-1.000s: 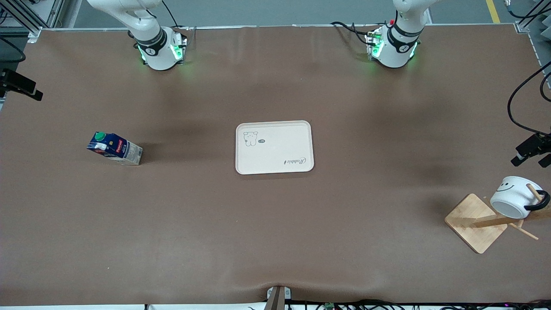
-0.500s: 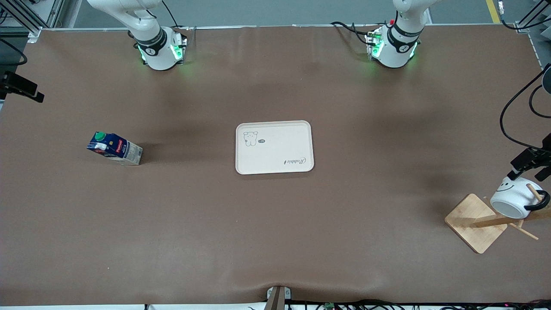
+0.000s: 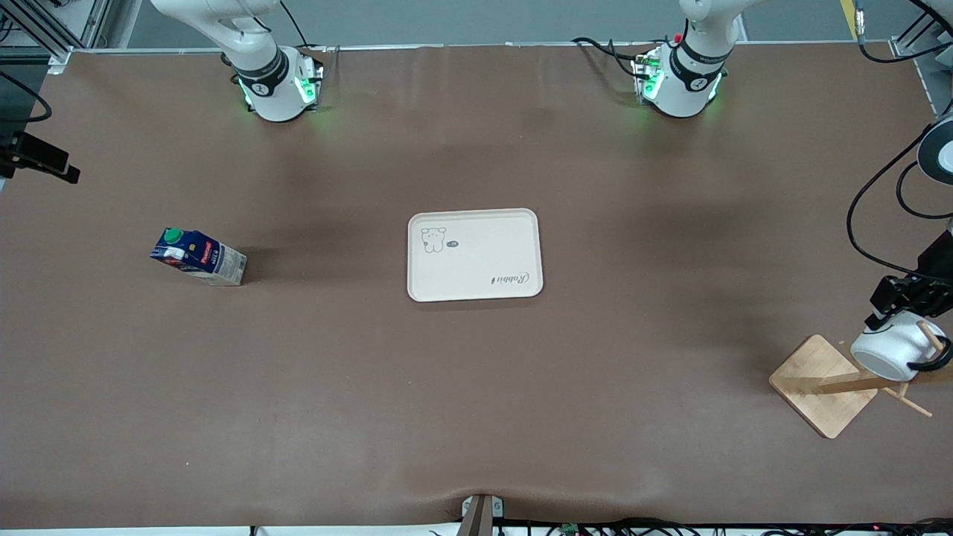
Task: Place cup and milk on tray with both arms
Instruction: 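Reach the left gripper to the white mug and grasp its rim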
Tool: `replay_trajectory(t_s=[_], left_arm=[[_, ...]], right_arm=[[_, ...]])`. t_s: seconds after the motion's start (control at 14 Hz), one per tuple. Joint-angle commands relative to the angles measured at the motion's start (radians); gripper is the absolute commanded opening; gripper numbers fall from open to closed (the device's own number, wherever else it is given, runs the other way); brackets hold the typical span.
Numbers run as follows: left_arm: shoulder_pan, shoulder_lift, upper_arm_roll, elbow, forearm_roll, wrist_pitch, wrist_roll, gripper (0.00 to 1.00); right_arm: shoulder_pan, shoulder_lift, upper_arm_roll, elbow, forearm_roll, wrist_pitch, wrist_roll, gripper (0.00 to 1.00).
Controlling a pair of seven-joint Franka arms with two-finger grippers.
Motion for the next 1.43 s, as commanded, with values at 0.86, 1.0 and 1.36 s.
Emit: replay_trajectory(t_s=[0.86, 1.0, 1.36], left_arm=[[0.001, -0.135, -0.201, 0.046, 0.191, -0.193, -0.437, 0.00], [0.000, -0.140, -0.262, 0.050, 0.242, -0.204, -0.566, 0.00], [-0.019, -0.102, -0.419, 0.054, 0.444, -0.205, -0.877, 0.00]], right_arm=[[-0.017, 0.030, 0.008, 0.024, -0.020, -0.006, -0.012, 1.00], [-0.019, 0.031, 0.008, 0.024, -0.019, -0.006, -0.010, 1.00], [-0.019, 0.041, 0.008, 0.024, -0.020, -0.004, -0.012, 1.00]])
